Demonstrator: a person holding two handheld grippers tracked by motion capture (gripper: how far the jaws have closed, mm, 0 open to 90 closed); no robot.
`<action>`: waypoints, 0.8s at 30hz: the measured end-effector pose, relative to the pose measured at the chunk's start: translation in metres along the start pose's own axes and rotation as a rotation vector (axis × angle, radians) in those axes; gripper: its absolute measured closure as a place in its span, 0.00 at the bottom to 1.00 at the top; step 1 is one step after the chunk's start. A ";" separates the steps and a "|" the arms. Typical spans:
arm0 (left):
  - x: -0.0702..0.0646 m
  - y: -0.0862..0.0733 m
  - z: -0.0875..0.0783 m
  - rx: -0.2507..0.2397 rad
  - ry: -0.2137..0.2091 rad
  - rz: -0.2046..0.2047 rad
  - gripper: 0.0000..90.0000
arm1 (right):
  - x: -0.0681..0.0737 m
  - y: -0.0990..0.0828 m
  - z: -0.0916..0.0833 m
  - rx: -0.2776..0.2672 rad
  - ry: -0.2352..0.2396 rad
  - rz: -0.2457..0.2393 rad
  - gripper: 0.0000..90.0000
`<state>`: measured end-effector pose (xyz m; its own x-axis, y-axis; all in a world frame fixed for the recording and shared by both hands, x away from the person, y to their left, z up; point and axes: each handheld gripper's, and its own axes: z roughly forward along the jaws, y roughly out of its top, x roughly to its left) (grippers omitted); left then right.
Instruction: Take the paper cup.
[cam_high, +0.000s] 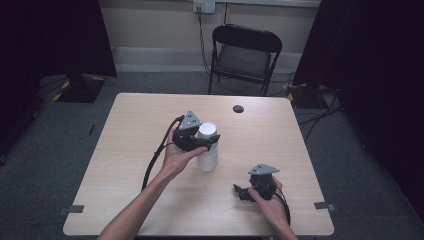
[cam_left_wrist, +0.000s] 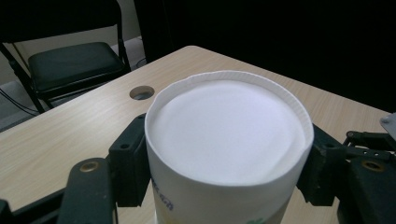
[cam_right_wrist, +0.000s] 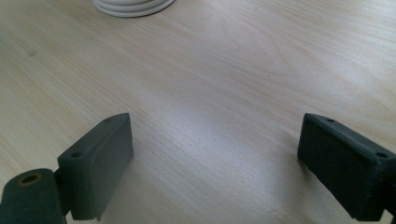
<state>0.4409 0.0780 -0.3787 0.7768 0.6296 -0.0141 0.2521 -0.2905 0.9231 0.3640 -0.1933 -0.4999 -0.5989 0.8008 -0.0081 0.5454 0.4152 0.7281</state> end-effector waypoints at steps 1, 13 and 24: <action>-0.001 0.001 0.000 0.004 -0.004 0.008 0.36 | 0.000 0.000 0.000 0.000 0.000 0.000 0.11; 0.000 0.007 -0.004 0.000 -0.009 0.013 0.35 | 0.000 0.000 0.000 0.000 0.000 0.000 0.11; -0.002 0.013 -0.007 -0.009 -0.013 0.015 0.35 | 0.000 0.000 0.000 0.000 0.000 0.000 0.11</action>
<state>0.4390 0.0780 -0.3644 0.7879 0.6158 -0.0047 0.2350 -0.2936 0.9266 0.3640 -0.1933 -0.4999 -0.5990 0.8007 -0.0082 0.5453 0.4154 0.7281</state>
